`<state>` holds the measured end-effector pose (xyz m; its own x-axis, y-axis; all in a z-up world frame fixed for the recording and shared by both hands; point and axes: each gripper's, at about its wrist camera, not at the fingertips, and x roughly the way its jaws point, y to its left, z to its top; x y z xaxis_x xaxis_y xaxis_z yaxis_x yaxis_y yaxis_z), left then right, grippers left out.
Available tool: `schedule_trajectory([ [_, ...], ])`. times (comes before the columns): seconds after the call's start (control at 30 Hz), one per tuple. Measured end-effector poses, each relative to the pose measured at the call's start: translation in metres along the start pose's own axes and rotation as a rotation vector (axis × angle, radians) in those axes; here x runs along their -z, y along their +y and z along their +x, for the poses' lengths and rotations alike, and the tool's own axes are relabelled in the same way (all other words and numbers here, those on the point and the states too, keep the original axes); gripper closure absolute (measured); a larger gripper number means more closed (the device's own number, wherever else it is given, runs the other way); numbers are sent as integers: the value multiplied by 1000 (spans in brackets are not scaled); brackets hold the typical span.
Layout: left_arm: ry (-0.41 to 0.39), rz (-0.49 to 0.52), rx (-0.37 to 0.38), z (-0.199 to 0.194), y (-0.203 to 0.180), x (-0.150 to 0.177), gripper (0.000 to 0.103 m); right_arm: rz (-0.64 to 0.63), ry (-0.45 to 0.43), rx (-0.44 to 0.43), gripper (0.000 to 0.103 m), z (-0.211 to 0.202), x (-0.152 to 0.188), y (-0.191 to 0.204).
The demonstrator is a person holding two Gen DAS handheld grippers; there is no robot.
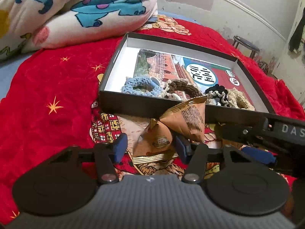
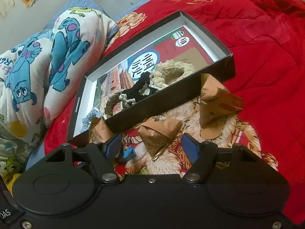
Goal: Organize objects
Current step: 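Grasp a brown paper triangle packet with the left tool while the right tool grasps another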
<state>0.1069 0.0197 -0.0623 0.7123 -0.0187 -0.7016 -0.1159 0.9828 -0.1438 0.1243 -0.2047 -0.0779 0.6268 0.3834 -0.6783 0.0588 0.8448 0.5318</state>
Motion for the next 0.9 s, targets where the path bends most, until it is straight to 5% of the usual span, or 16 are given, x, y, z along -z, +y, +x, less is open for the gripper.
schedule_trajectory([
  [0.1, 3, -2, 14, 1, -1, 0, 55, 10, -3, 2, 33, 2, -2, 0],
  [0.8, 5, -5, 16, 1, -1, -1, 56, 4, -8, 20, 33, 7, -5, 2],
  [0.9, 8, -7, 16, 1, 0, -1, 56, 2, -10, 25, 42, 9, -6, 2],
])
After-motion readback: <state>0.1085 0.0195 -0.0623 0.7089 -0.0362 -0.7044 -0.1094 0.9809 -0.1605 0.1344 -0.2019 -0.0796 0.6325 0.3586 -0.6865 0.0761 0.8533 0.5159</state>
